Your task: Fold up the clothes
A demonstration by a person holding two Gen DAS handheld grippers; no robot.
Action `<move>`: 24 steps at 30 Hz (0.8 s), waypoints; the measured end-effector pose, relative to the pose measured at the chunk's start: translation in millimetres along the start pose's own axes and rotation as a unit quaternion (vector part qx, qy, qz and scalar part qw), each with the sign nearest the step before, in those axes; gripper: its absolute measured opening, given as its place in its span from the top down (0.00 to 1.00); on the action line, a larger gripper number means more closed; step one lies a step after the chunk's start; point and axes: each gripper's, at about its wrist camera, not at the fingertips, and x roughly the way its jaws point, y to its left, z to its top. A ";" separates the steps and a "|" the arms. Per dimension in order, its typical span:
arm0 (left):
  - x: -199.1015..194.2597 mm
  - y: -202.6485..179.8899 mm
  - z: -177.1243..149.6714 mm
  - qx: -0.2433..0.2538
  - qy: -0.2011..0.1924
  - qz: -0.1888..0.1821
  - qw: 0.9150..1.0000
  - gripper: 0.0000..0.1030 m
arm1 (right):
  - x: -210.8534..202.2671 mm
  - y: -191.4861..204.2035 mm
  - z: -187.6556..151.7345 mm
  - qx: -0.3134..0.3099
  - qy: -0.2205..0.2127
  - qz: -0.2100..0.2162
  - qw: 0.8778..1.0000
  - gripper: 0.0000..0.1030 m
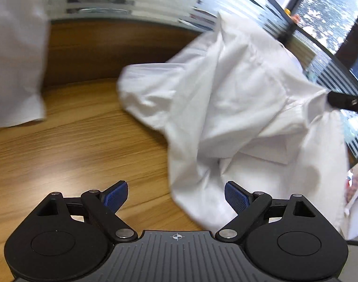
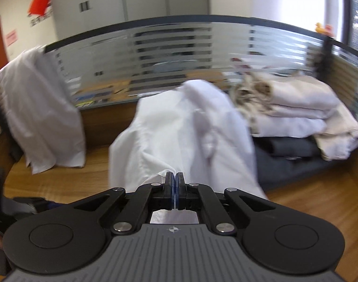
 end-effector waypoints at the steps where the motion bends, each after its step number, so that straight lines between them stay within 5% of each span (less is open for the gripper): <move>1: 11.4 -3.5 2.6 0.002 0.004 -0.004 1.000 0.12 | -0.8 -5.7 0.2 0.007 -0.002 -0.005 1.000 0.99; 4: 40.8 -8.2 7.5 0.000 0.022 -0.013 1.000 0.14 | -3.6 -17.8 -0.9 0.023 -0.005 -0.014 1.000 0.99; 6: 53.7 -8.3 9.2 -0.006 0.031 -0.017 0.999 0.26 | -5.2 -23.5 -0.5 0.025 -0.007 -0.021 0.999 0.99; 7: 57.8 -7.6 9.3 -0.011 0.035 -0.021 0.999 0.50 | -4.5 -25.6 0.0 0.027 -0.007 -0.022 0.999 0.99; 8: 61.9 -6.9 9.4 -0.016 0.040 -0.025 0.999 0.85 | -3.8 -27.5 0.5 0.028 -0.008 -0.024 0.999 0.99; 9: 58.5 -6.4 9.7 -0.020 0.036 -0.027 0.999 0.95 | -3.1 -28.4 0.5 0.027 -0.008 -0.024 0.999 0.99; 18: -60.5 -5.6 27.6 -0.040 -0.025 -0.043 0.998 0.96 | 0.5 -25.8 0.4 0.010 -0.001 0.006 1.000 0.97; 24: -166.5 17.1 59.6 -0.044 -0.073 0.015 0.996 0.96 | 4.3 -9.8 -5.4 0.015 0.014 0.089 0.996 0.93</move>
